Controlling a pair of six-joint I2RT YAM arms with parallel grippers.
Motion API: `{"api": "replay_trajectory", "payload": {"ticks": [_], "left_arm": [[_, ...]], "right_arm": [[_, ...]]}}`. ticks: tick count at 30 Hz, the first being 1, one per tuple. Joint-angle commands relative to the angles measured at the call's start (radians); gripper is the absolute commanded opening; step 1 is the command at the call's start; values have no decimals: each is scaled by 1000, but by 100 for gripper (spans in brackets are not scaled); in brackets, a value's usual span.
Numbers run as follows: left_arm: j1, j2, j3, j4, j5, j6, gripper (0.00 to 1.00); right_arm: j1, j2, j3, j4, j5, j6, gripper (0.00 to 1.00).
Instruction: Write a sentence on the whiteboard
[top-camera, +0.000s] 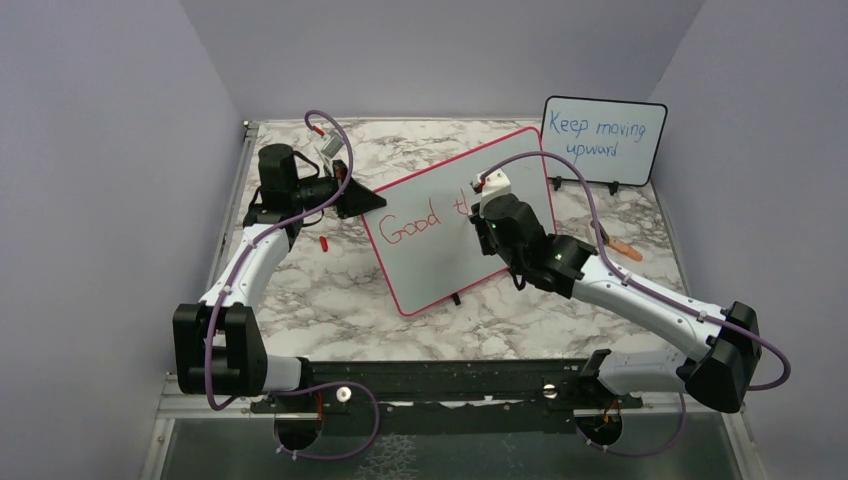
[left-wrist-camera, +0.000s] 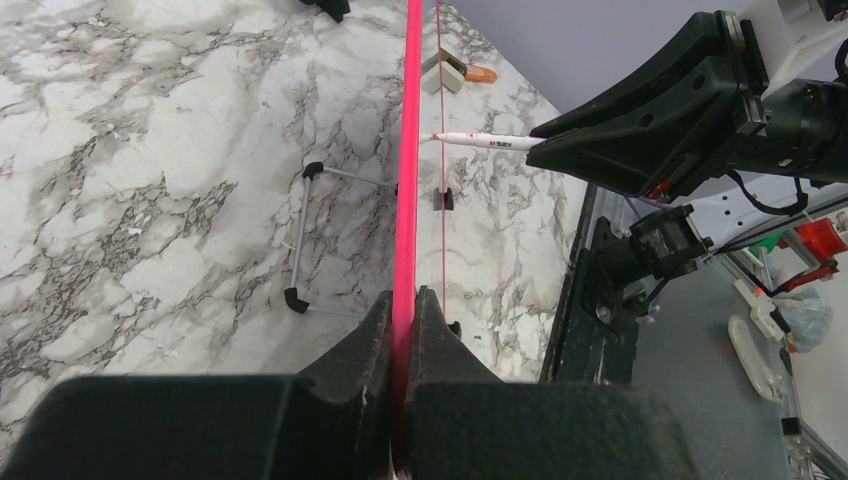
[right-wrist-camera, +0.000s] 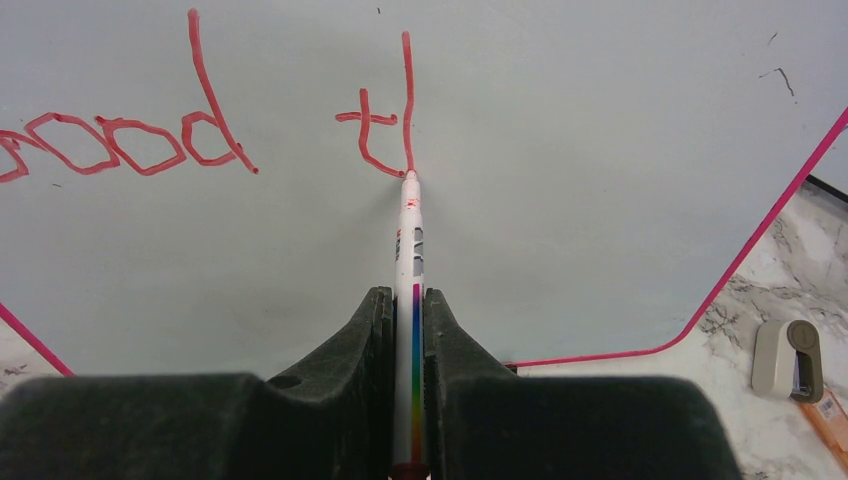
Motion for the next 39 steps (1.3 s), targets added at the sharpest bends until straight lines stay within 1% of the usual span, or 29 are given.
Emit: {"api": "replay_trajectory", "payload": {"ticks": [1,26,39], "left_arm": [[-32,25,-17,-72,-3,87,0],[-32,25,-16,-73,-1,87,0],[-32,23,-16,-74,-1,87,0]], "right_arm": [[-5,-9,11,49,16,-7,1],[-7,15,52,115,76,-50,1],[-22,8,36,68,89,-33,1]]}}
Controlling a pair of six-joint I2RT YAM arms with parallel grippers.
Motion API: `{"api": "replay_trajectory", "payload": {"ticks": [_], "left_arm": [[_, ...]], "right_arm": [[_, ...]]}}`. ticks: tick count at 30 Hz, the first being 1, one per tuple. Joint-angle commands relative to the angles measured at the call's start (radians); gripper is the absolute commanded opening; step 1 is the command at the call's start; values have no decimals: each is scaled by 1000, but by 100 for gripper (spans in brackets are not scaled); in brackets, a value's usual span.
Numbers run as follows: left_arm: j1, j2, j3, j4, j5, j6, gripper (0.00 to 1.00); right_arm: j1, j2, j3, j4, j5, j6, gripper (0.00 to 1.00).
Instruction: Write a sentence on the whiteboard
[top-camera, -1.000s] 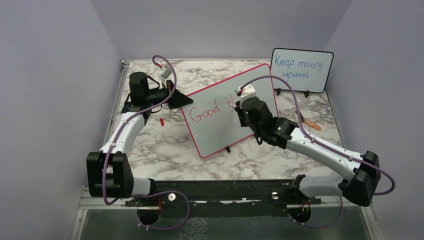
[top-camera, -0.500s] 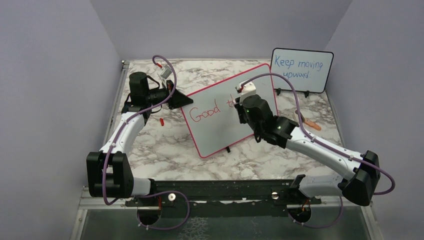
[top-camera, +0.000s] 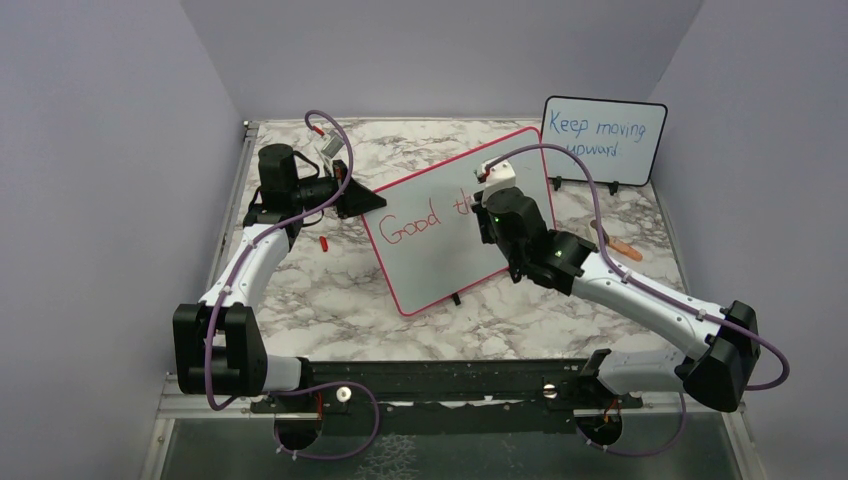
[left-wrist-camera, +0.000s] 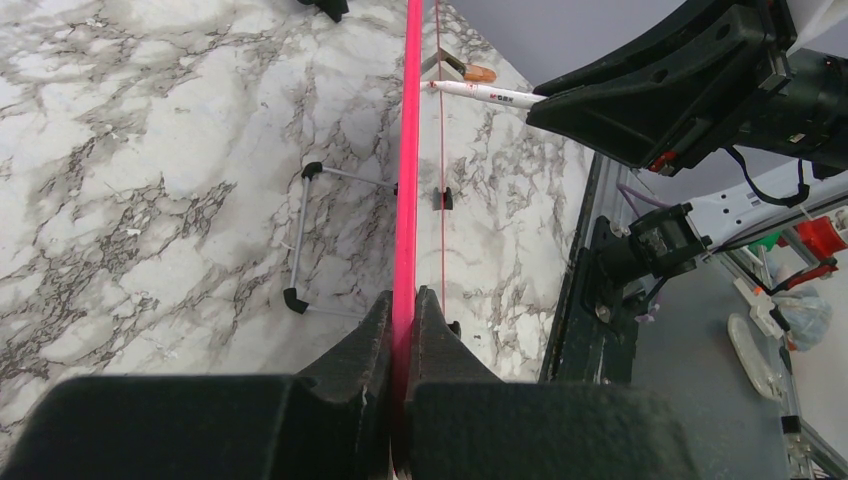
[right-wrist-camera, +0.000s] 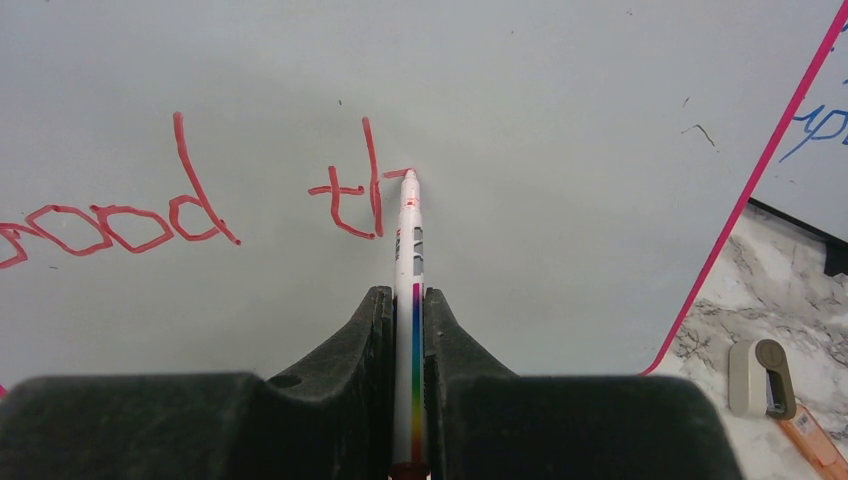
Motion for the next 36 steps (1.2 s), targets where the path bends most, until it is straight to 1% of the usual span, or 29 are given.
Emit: {"api": "replay_trajectory", "payload": {"ticks": [1,20,36], "left_arm": [[-32,23,-16,-73,-1,86,0],[-32,23,-16,-74,-4,87,0],[-33,25,-16,-75,-9,87,0]], "right_arm": [[-9,-4,13,-15,22,8,1],[-9,-10,-22,-97,-37,58,1],[-9,-46,-3,-86,-28,49,1]]}}
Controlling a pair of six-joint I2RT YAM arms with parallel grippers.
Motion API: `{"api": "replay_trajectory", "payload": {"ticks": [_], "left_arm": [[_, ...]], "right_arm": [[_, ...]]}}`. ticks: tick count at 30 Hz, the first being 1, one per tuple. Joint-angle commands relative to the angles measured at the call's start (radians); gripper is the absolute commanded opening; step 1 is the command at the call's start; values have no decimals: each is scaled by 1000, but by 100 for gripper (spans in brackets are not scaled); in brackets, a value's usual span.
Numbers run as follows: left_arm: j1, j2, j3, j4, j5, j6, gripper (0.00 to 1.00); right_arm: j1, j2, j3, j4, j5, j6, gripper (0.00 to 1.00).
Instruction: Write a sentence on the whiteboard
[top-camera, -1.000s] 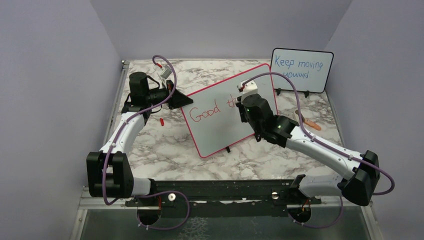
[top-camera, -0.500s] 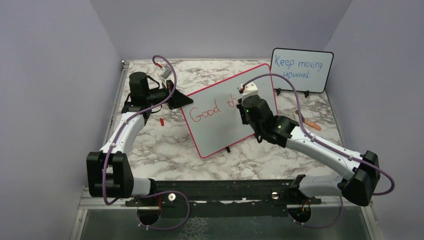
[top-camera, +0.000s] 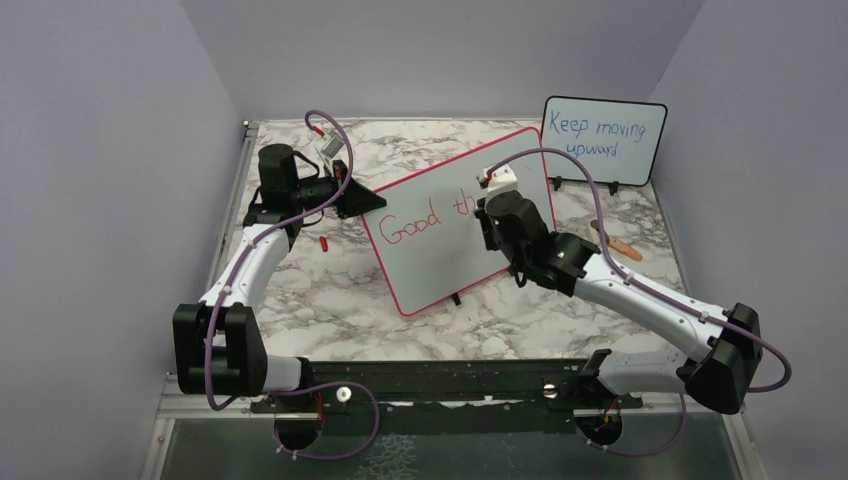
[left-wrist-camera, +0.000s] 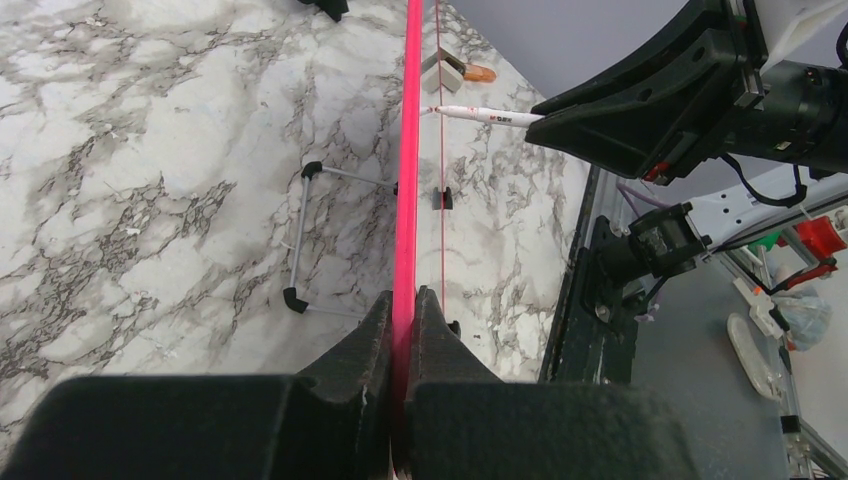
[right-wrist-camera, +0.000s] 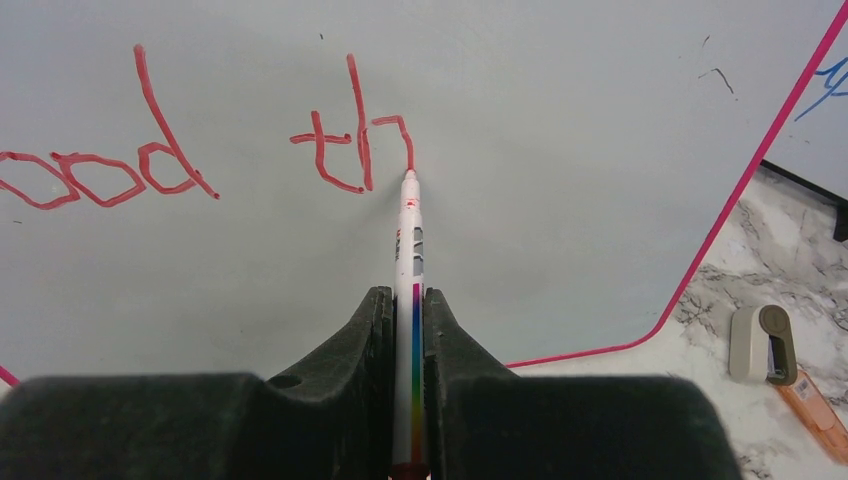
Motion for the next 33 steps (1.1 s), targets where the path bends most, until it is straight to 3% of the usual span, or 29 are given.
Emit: {"api": "replay_trajectory", "payload": {"ticks": [1,9,33], "left_arm": [[-32,24,-16,-73,-8,86,0],[-32,25,-15,-75,-10,86,0],[-32,23,-15,-76,-4,87,0]], "right_arm": [[-4,-43,8,0,-10,2,1],[-7,-84,10,66,41,-29,1],[-41,25,22,173,-8,-48,1]]}}
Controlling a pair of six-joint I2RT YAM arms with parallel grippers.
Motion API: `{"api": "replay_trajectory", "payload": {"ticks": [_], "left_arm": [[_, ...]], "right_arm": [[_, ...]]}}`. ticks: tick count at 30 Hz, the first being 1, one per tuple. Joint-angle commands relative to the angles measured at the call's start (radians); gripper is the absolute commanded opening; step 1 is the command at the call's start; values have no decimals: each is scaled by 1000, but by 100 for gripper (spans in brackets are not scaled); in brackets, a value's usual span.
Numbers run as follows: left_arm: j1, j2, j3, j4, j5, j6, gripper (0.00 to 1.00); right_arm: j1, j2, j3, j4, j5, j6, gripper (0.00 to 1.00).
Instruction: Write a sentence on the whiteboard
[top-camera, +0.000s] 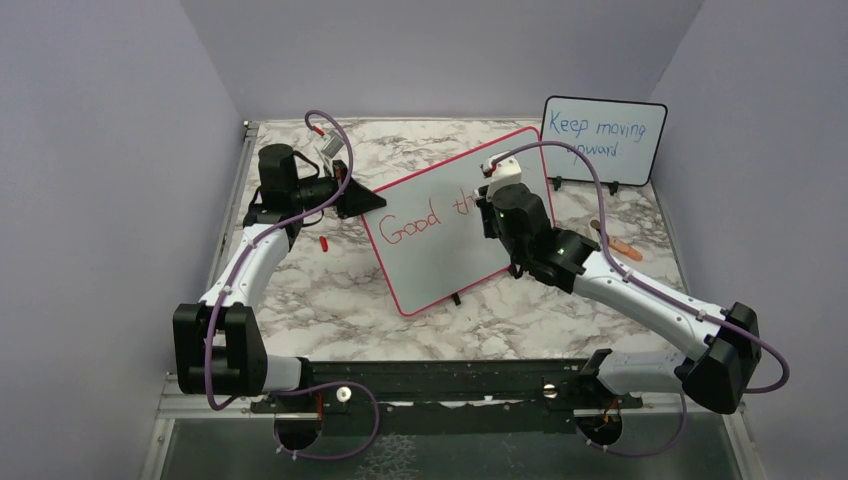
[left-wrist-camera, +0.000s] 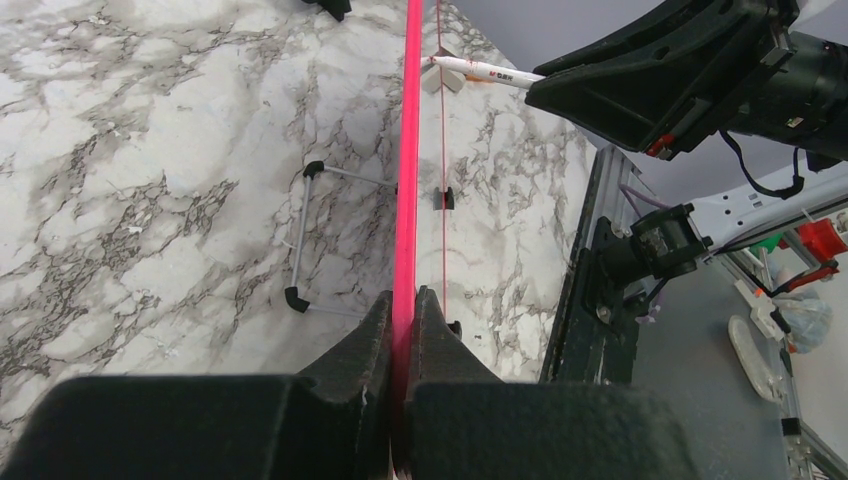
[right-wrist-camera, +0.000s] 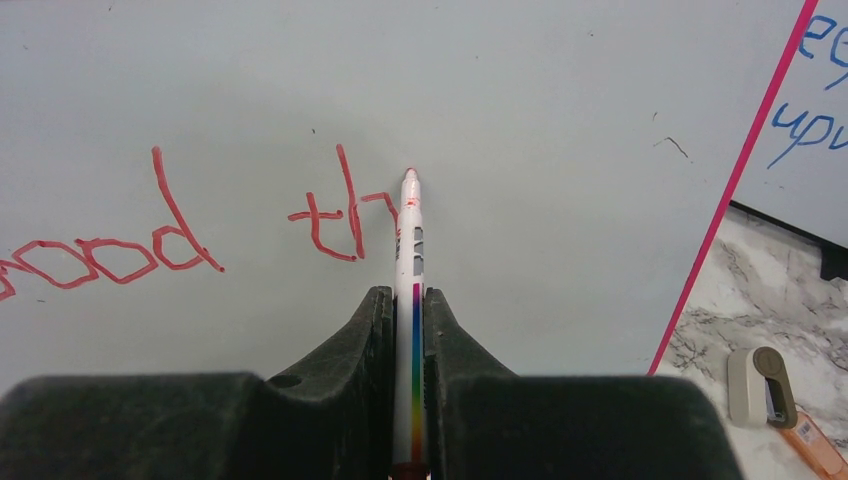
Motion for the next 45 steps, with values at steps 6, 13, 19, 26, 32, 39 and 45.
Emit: {"api": "replay_trajectory", "payload": {"ticks": [6,13,19,26,32,39,45], "left_arm": [[-32,23,-15,-75,-7,86,0],[-32,23,-13,-78,-13,86,0],[-32,24,-13,-81,-16,89,0],[-32,26,-13,-83,-15,89,0],[-32,25,-12,-83,-15,90,0],[-32,26,-12,-84,-15,90,0],[-32,28,-12,-84,-14,90,0]], "right_arm": [[-14,-3,11,19,-15,6,1],[-15,-65,-10,-15,-10,8,1],[-16,-73,-30,-25,-24,25,1],[-15,-49,-29,-14,-44,33,1],[-15,-36,-20,-4,-40,28,1],[-15,-14,-20,4,-35,27,1],[-16,-6,-23,-5,-31,27,1]]}}
